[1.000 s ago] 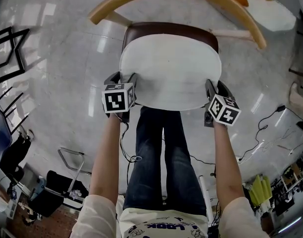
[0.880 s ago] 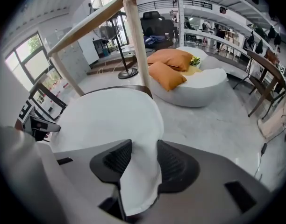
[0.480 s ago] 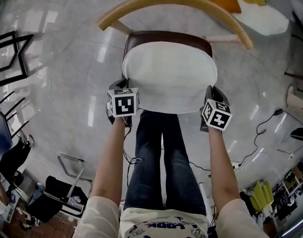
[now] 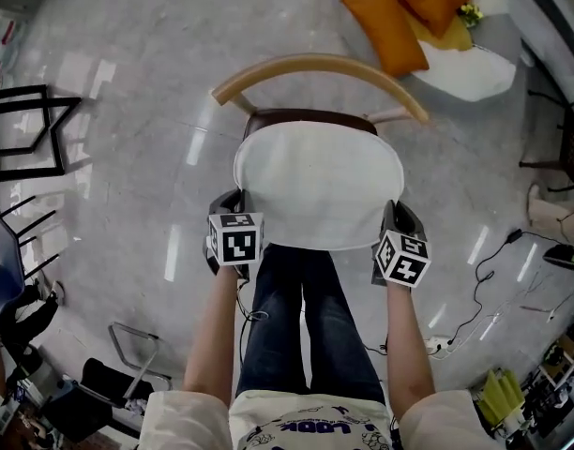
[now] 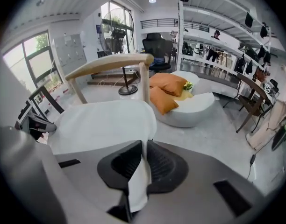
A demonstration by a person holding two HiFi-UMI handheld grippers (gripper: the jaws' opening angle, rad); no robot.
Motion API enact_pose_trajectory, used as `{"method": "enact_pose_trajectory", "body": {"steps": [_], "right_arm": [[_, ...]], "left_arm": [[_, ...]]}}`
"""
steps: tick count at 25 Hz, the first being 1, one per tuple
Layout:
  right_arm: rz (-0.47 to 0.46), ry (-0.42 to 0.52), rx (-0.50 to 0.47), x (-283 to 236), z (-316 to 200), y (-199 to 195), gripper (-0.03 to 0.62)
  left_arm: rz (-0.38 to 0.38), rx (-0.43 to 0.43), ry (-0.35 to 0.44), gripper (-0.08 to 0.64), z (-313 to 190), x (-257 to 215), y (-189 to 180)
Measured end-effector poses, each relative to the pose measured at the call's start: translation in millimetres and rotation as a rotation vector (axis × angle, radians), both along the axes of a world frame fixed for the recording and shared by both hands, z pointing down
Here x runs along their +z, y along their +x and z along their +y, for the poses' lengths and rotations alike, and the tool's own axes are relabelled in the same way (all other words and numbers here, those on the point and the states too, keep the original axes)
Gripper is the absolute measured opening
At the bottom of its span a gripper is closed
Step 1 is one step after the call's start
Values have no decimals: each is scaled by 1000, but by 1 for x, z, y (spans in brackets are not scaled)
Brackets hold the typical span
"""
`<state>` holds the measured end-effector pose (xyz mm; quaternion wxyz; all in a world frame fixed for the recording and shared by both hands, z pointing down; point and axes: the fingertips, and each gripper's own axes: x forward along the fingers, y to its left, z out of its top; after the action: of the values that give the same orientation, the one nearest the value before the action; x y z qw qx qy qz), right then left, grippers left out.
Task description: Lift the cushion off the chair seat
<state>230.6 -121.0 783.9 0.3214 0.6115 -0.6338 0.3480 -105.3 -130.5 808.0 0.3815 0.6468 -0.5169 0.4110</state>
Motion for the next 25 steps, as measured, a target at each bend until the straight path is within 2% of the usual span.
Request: {"method": "enact_pose_trajectory", "body": {"steps": [7, 12, 17, 25], "right_arm": [[3, 123, -1, -104, -12, -4, 57], [7, 201, 10, -187, 0, -5, 57], [1, 316, 13, -265, 7, -14, 57], [-19, 448, -15, -364, 34, -11, 57]], "left_arm": [[20, -45, 126, 29, -14, -105, -5], [10, -40, 207, 29, 0, -188, -7], [7, -70, 326, 29, 8, -266, -15], [13, -121, 451, 29, 43, -364, -14]]}}
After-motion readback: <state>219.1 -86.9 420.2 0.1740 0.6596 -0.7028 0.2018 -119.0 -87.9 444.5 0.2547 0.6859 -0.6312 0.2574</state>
